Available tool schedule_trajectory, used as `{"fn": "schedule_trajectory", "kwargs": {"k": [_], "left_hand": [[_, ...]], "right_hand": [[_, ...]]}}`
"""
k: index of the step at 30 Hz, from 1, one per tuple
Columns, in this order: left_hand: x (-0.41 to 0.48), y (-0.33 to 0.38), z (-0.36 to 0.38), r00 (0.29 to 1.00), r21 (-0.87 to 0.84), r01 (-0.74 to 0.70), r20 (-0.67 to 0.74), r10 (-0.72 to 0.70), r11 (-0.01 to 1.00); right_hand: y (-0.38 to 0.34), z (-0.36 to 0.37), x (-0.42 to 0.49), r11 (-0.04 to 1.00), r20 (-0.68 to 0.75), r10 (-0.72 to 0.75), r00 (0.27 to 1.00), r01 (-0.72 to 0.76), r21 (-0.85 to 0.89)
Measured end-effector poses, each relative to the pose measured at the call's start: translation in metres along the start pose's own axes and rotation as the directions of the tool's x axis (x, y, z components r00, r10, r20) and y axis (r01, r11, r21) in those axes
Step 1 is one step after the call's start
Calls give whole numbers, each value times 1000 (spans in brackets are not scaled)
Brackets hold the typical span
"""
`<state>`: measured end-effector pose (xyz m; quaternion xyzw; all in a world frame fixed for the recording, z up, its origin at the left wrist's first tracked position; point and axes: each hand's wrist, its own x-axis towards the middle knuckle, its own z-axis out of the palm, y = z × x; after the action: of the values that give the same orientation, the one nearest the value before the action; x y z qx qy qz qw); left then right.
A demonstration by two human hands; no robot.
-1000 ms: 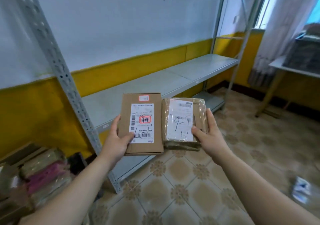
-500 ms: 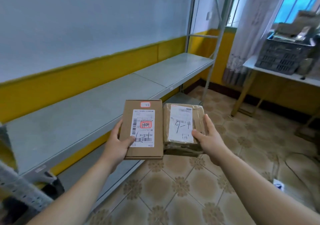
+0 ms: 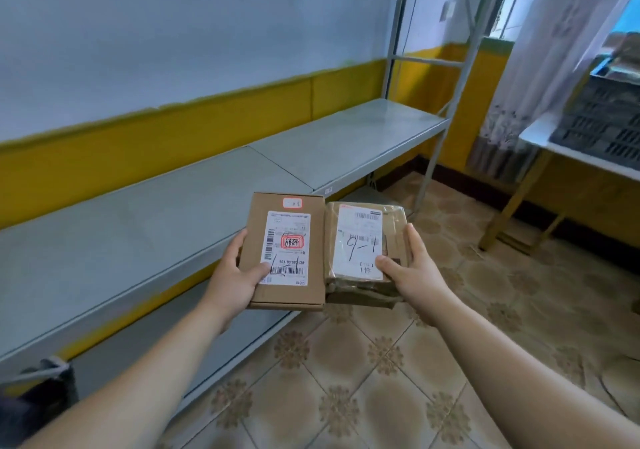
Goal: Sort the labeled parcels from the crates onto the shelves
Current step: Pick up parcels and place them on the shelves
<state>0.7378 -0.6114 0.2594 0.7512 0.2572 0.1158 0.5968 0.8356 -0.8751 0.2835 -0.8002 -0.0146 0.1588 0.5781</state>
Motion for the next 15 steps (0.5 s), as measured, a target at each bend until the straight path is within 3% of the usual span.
{"fn": "schedule_trajectory", "kwargs": {"k": [8, 15], "left_hand": [[10, -17, 82, 959, -88, 179, -209, -193, 980], [20, -57, 87, 887, -149, 300, -321, -333, 942]], "right_hand": [[6, -47, 112, 984, 231, -19, 973, 59, -167], [31, -3, 186, 966, 425, 104, 899, 11, -259]]}}
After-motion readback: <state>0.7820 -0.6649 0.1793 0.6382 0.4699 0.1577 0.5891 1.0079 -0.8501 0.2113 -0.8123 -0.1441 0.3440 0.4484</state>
